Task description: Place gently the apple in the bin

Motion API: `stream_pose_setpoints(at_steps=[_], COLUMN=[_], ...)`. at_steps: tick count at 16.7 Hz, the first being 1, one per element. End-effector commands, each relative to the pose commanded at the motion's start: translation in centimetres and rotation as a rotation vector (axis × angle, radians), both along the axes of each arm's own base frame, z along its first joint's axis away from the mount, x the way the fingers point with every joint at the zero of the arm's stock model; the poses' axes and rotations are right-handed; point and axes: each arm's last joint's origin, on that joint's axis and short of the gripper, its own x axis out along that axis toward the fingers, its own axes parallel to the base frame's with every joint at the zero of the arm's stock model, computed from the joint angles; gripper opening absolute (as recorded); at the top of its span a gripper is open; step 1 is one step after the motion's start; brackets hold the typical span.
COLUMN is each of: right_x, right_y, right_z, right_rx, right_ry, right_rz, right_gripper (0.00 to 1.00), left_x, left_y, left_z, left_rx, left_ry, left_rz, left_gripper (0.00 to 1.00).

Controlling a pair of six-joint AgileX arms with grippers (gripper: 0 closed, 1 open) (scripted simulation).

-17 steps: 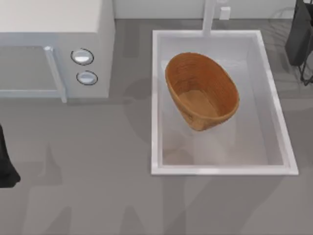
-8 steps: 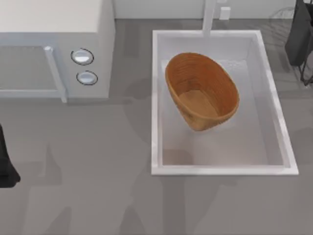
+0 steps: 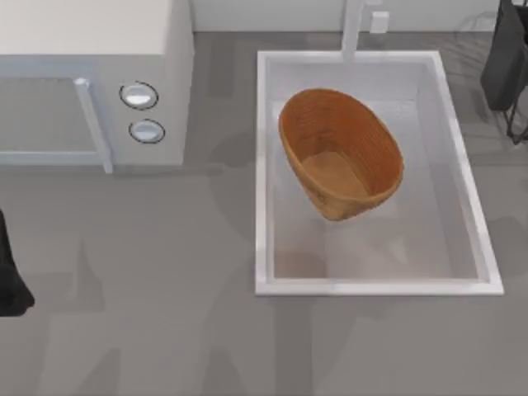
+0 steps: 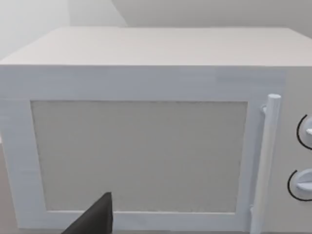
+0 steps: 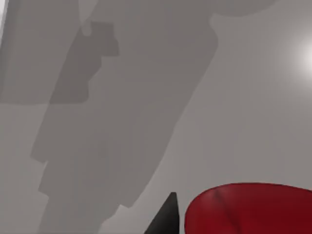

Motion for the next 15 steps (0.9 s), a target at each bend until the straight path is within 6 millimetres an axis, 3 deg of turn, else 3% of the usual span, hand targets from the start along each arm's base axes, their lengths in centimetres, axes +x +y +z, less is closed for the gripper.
stream_pose_setpoints(at_steps=[4,7,11,15], right_x=[1.7,3.9,6.9,9.0], right_y=[1.1,3.0,7.4,13.1], right_z=[0.3,0.6,0.6,0.1], right_rx=[0.012,0.027,0.05,0.067], right_ry=[0.009,0.021,0.047,0.079], right_rz=[-0.103,-0.257,-0.57,-0.969], right_gripper=[0.0,0.0,0.0,0.0], left_x=[0.0,0.0,0.0,0.0], left_y=[0.0,0.0,0.0,0.0], left_z=[0.0,0.0,0.0,0.0], left_rx=[0.0,0.0,0.0,0.0], left_ry=[0.0,0.0,0.0,0.0], left_rz=[0.0,0.0,0.0,0.0], left_gripper=[1.0,1.0,1.0,1.0])
